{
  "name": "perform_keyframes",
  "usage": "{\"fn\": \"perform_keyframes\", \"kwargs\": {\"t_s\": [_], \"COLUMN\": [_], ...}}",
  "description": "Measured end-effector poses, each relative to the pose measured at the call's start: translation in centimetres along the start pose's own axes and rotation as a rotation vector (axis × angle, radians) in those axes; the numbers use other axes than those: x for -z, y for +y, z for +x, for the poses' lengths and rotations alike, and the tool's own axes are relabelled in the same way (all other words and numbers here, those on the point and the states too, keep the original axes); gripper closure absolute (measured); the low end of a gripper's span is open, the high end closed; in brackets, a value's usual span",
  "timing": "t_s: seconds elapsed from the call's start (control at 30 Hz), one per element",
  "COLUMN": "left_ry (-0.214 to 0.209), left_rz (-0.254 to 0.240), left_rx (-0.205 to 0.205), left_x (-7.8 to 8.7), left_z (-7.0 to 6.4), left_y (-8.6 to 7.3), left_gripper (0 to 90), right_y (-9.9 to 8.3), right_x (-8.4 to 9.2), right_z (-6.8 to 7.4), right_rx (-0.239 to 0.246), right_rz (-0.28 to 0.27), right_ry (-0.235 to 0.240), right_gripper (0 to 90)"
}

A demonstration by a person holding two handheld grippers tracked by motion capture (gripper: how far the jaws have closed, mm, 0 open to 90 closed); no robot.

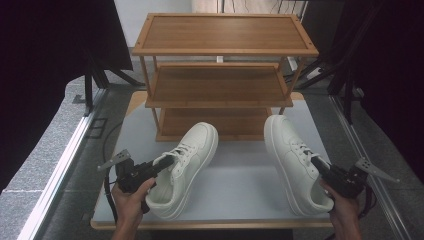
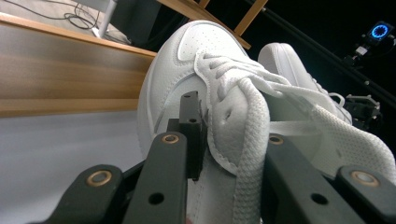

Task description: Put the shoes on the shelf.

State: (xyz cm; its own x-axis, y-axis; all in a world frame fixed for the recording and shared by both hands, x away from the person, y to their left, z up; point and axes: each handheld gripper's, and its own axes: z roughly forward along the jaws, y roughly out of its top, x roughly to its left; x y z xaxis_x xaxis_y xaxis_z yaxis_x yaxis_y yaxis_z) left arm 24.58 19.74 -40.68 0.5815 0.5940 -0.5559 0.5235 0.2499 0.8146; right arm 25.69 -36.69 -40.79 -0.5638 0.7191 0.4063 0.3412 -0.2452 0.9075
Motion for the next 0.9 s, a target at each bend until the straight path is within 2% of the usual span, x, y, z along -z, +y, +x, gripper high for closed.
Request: {"fn": "perform_keyframes", "kwargs": {"t_s": [0.2, 0.27, 0.43, 0.53, 0.63, 0.67, 0.7, 0.8, 0.9], "left_ry": [-0.018, -0.032, -0.047, -0.074, -0.089, -0.097, -0.097, -0.088, -0.085], "left_rz": [-0.021, -0.031, -0.039, -0.058, -0.069, -0.059, -0.059, -0.037, -0.039], "left_rx": [0.021, 0.034, 0.027, 0.031, 0.043, 0.048, 0.048, 0.023, 0.011], "left_x": [0.2, 0.2, -0.3, -0.8, -1.2, -1.8, -1.8, -3.1, -3.4], "left_z": [0.0, -0.1, -0.4, -0.7, -0.8, -0.9, -0.9, -1.7, -2.0], "left_y": [0.1, 0.3, 1.1, 1.9, 2.3, 2.7, 2.7, 3.7, 4.2], "left_gripper": [79.0, 78.9, 78.9, 79.0, 79.0, 78.9, 78.9, 78.9, 78.8], "right_y": [-0.1, 0.0, 0.2, 0.9, 1.2, 1.7, 1.7, 2.1, 2.4], "right_x": [-0.3, -0.4, -0.5, -0.5, -0.5, -0.7, -0.7, -1.4, -1.9], "right_z": [0.2, 0.3, 0.7, 1.2, 1.6, 1.9, 1.9, 2.0, 2.5], "right_rx": [-0.008, -0.001, -0.003, -0.011, -0.007, -0.012, -0.012, -0.059, -0.053], "right_rz": [-0.011, -0.020, -0.045, -0.082, -0.102, -0.127, -0.127, -0.155, -0.149], "right_ry": [0.021, 0.014, 0.002, 0.013, 0.001, -0.005, -0.005, 0.030, 0.048], "right_gripper": [83.1, 83.1, 83.0, 83.1, 83.1, 83.1, 83.1, 83.1, 83.1]}}
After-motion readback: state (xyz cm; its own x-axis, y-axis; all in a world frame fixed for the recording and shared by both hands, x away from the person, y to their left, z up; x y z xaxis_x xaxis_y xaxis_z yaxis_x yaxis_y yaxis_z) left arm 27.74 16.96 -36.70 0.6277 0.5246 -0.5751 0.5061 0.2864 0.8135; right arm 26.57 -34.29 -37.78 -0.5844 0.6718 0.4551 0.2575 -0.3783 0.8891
